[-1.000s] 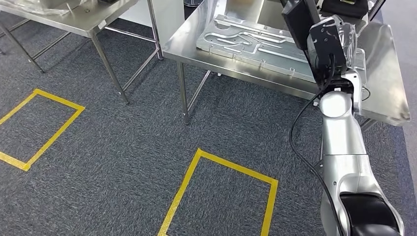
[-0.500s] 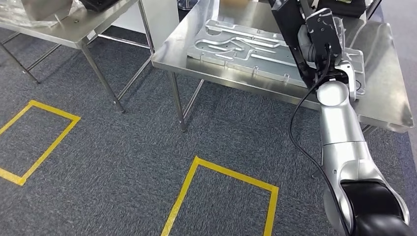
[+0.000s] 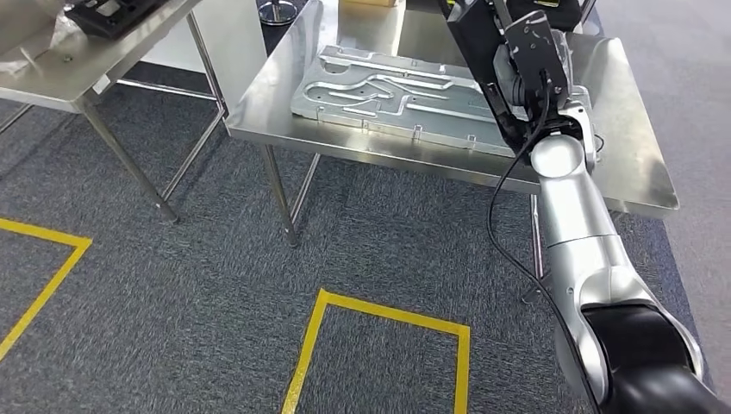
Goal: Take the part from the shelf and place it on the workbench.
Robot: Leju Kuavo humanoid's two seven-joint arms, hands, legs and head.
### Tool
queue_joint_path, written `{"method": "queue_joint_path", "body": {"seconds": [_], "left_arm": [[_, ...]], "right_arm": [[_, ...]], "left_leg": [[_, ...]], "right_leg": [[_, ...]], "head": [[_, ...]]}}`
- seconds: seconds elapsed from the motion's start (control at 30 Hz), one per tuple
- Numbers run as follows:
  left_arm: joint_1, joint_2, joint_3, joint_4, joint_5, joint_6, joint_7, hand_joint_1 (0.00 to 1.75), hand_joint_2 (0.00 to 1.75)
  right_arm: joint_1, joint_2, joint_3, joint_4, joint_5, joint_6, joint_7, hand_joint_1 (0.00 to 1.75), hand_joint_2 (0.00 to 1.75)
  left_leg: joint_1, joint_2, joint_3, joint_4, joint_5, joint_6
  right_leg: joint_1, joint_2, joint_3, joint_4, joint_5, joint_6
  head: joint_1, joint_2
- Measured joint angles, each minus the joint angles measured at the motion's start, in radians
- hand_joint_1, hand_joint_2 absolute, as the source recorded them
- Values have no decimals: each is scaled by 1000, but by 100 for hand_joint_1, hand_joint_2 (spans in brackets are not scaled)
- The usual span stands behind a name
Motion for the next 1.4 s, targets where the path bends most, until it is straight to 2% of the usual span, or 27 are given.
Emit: {"method": "queue_joint_path", "body": {"seconds": [0.07, 0.1, 0.13, 0.2, 0.23, 0.3, 0.37, 0.4, 0.47, 0.53, 0.6, 0.63, 0.67, 0.73, 0.8, 0.9, 0.97, 1.0, 1.07, 1.1, 1.13, 1.17, 1.2, 1.23, 1.3, 1.33, 1.4], "left_arm": [[1, 0, 0, 0, -4, -11, -6, 0, 0], [2, 0, 0, 0, -6, -18, -11, 0, 0], [3, -1, 0, 0, -10, -25, -18, 0, 0], [7, -4, 0, 0, -15, -36, -29, 0, 0], [9, -7, 0, 0, -17, -39, -33, 0, 0], [8, -12, 0, 0, -20, -42, -40, 0, 0], [5, -13, 0, 0, -25, -43, -44, 0, 0], [5, -13, 0, 0, -27, -43, -44, 0, 0], [6, -14, 0, -1, -30, -43, -46, 0, 0], [8, -14, 0, -1, -31, -44, -46, 0, 0], [13, -14, 0, -1, -34, -45, -46, 0, 0], [15, -14, 0, -1, -37, -45, -46, 0, 0], [17, -13, 0, -1, -39, -46, -46, 0, 0], [20, -13, 0, -1, -46, -48, -46, 0, 0], [21, -13, 1, -1, -51, -51, -46, 0, 0], [18, -13, 1, -1, -54, -54, -46, 0, 0], [17, -13, 1, -1, -56, -55, -46, 0, 0], [16, -13, 1, -1, -57, -56, -46, 0, 0], [15, -13, 1, -1, -60, -56, -47, 0, 0], [15, -13, 1, -1, -62, -56, -47, 0, 0], [16, -13, 1, -1, -65, -57, -47, 0, 0], [16, -13, 1, -1, -68, -58, -47, 0, 0], [17, -13, 1, -1, -70, -59, -47, 0, 0], [18, -14, 1, -1, -73, -60, -47, 0, 0], [18, -15, 1, 0, -78, -62, -47, 0, 0], [16, -15, 1, 0, -80, -63, -48, 0, 0], [11, -14, 1, -1, -81, -67, -50, 0, 0]], "right_arm": [[0, 0, 0, 6, 1, -1, 2, 175, 175], [3, 0, 0, 9, 3, -2, 4, 175, 175], [6, 0, 0, 12, 7, -6, 7, 175, 175], [6, 0, 0, 16, 25, -22, 13, 175, 175], [4, 0, 0, 17, 40, -35, 17, 175, 175], [0, 0, 0, 20, 73, -62, 27, 175, 175], [0, 0, 0, 22, 99, -75, 35, 175, 175], [2, 1, 0, 22, 108, -75, 37, 175, 175], [2, 4, 0, 21, 121, -75, 37, 175, 175], [2, 9, 0, 21, 127, -74, 37, 175, 175], [8, 14, 0, 22, 133, -72, 39, 175, 175], [12, 15, 0, 23, 138, -71, 39, 175, 175], [15, 16, 0, 23, 144, -69, 40, 175, 175], [19, 16, 0, 23, 158, -67, 43, 175, 175], [21, 16, -1, 23, 170, -66, 47, 175, 175], [25, 15, -2, 22, 177, -66, 52, 175, 175], [26, 14, -3, 21, 178, -66, 53, 175, 175], [27, 13, -4, 20, 179, -66, 53, 175, 175], [30, 11, -5, 21, 181, -66, 56, 175, 175], [34, 11, -5, 22, 184, -65, 58, 175, 175], [37, 11, -6, 22, 189, -64, 60, 175, 175], [39, 11, -7, 23, 194, -61, 61, 175, 175], [41, 10, -8, 23, 200, -58, 61, 175, 175], [41, 9, -9, 25, 209, -53, 60, 175, 175], [42, 6, -9, 31, 225, -46, 58, 175, 175], [42, 7, -9, 34, 233, -44, 58, 175, 175], [43, 10, -9, 38, 245, -44, 58, 175, 175]], "left_leg": [[-2, 18, 11, 1, -14, 2], [-3, 29, 20, 1, -22, 2], [-4, 39, 32, 1, -32, 1], [-6, 55, 57, 1, -52, -2], [-8, 61, 67, 0, -61, -6], [-11, 73, 79, -1, -74, -16], [-12, 80, 88, 7, -77, -29], [-11, 74, 88, 22, -77, -35], [-8, 43, 48, 102, -89, -43], [-1, 14, -36, 227, -132, -51], [4, 9, -105, 298, -175, -58], [5, 9, -117, 288, -173, -60], [7, 9, -115, 246, -147, -61], [8, 8, -88, 111, -38, -59], [4, 7, -68, 29, 33, -49], [2, 9, -51, 17, 35, -26], [4, 10, -33, 11, 27, -14], [5, 10, -24, 9, 21, -9], [4, 8, -8, 9, 5, -6], [4, 7, 2, 9, -5, -6], [3, 7, 14, 9, -16, -6], [2, 6, 29, 9, -27, -7], [0, 6, 45, 9, -39, -8], [-1, 7, 58, 9, -52, -10], [-4, 6, 78, 6, -72, -18], [-5, 6, 84, 5, -78, -24], [-6, 7, 86, 16, -77, -35]], "right_leg": [[-2, -11, -76, 107, -38, 1], [-2, -13, -98, 124, -36, -1], [-1, -17, -101, 106, -13, -5], [2, -32, -60, -21, 77, -18], [7, -41, -36, -85, 107, -22], [16, -50, -12, -153, 128, -32], [16, -42, -3, -159, 121, -40], [13, -37, 6, -163, 121, -45], [5, -30, 27, -168, 113, -54], [3, -23, 40, -169, 100, -59], [2, -13, 56, -169, 85, -57], [2, -8, 66, -168, 75, -56], [1, -3, 79, -167, 65, -53], [1, 3, 105, -163, 41, -45], [3, 8, 120, -162, 21, -32], [2, 9, 124, -143, 17, -13], [0, -2, 86, -70, 15, -5], [-1, -7, 47, -11, 3, -1], [-2, -11, -42, 103, -47, 5], [-2, -11, -74, 129, -68, 6], [-2, -12, -93, 126, -73, 5], [-1, -13, -95, 92, -56, 3], [0, -15, -84, 32, -14, -3], [3, -19, -70, -40, 52, -12], [13, -24, -48, -137, 146, -28], [17, -25, -44, -156, 166, -35], [15, -20, -31, -162, 157, -47]], "head": [[0, 0], [0, 0], [0, 0], [0, 0], [0, 0], [0, 0], [-1, 0], [0, 0], [-1, 0], [-1, 0], [-1, 0], [-1, 0], [-1, 0], [-1, 0], [-1, 0], [-1, 0], [-1, 0], [-1, 0], [-1, 0], [-1, 0], [-1, 0], [-1, 0], [-1, 0], [-1, 0], [0, 0], [1, 0], [1, 0]]}}
